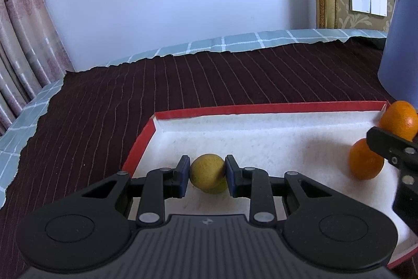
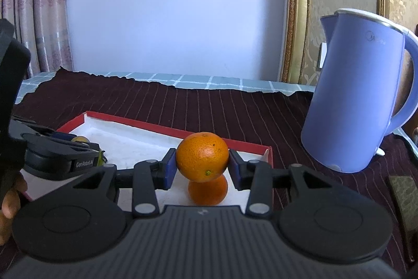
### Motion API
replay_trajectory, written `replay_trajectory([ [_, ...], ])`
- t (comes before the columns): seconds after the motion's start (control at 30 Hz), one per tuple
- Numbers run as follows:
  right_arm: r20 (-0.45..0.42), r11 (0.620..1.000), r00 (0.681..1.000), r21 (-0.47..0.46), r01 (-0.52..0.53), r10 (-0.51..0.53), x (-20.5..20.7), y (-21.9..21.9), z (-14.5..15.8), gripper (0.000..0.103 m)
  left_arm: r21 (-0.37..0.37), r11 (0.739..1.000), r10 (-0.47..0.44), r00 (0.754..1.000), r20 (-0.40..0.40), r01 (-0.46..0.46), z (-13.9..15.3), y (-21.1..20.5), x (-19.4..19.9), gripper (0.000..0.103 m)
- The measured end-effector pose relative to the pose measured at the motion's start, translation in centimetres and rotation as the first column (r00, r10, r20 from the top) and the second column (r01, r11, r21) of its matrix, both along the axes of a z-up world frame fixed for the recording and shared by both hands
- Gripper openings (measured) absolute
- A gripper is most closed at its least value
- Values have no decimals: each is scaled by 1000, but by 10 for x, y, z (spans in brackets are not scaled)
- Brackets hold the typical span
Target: Organize fruits
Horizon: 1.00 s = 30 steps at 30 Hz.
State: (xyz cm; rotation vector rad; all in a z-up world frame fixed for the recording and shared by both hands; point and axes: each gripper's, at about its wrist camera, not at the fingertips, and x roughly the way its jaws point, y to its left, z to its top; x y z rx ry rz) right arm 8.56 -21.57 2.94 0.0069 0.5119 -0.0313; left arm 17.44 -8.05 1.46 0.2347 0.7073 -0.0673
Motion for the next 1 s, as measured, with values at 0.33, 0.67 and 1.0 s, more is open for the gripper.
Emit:
replay_trajectory([
  [0.33, -51, 999, 999, -42, 10, -12, 19, 4, -10, 39, -28, 999, -36, 999, -2, 36, -1, -9, 4, 28],
  [0.67, -31, 998, 999, -63, 24, -26, 9, 1, -7, 53, -22, 999, -47, 999, -4, 47, -3, -15, 5, 29],
  [1.0, 39, 993, 998, -101, 62, -59, -28, 1, -2, 80, -13, 994, -104, 995, -2, 104, -2, -36, -1, 29],
])
